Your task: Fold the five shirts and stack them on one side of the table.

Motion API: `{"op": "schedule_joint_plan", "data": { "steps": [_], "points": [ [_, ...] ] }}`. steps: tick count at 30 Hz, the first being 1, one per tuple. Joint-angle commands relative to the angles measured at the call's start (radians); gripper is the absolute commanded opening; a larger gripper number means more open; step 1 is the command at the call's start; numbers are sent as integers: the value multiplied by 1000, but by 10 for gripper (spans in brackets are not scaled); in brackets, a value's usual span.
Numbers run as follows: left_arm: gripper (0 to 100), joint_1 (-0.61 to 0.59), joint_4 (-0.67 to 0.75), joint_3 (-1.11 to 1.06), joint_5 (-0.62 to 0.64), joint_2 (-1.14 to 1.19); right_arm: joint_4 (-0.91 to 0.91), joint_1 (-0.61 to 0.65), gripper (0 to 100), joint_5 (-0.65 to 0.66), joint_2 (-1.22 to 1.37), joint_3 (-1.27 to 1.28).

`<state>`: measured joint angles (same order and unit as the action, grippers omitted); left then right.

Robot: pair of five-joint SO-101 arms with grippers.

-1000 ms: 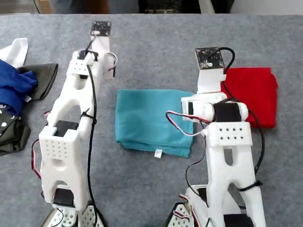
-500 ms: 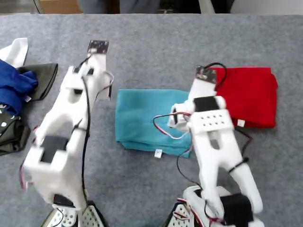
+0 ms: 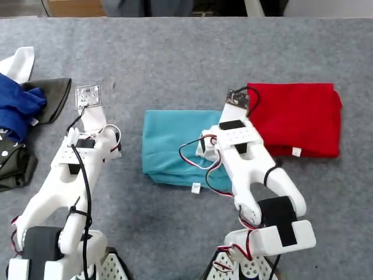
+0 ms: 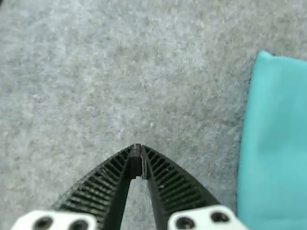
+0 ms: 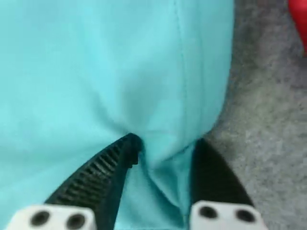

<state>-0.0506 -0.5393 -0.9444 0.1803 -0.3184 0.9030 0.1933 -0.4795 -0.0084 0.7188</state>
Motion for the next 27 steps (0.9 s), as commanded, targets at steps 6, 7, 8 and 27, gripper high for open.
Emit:
{"op": "schedule_joint_plan", "data": {
  "steps": [6, 7, 8, 27],
  "points": [
    [33, -7, 17, -4, 9, -20, -15, -5, 21, 20, 5, 5],
    [33, -7, 17, -5, 9, -18, -15, -5, 19, 20, 5, 5],
    [33, -7, 17, -5, 9, -18, -15, -3, 14, 21, 5, 2],
    [33, -8, 17, -10, 9, -18, 336, -186, 14, 416, -122, -581]
  ]
}}
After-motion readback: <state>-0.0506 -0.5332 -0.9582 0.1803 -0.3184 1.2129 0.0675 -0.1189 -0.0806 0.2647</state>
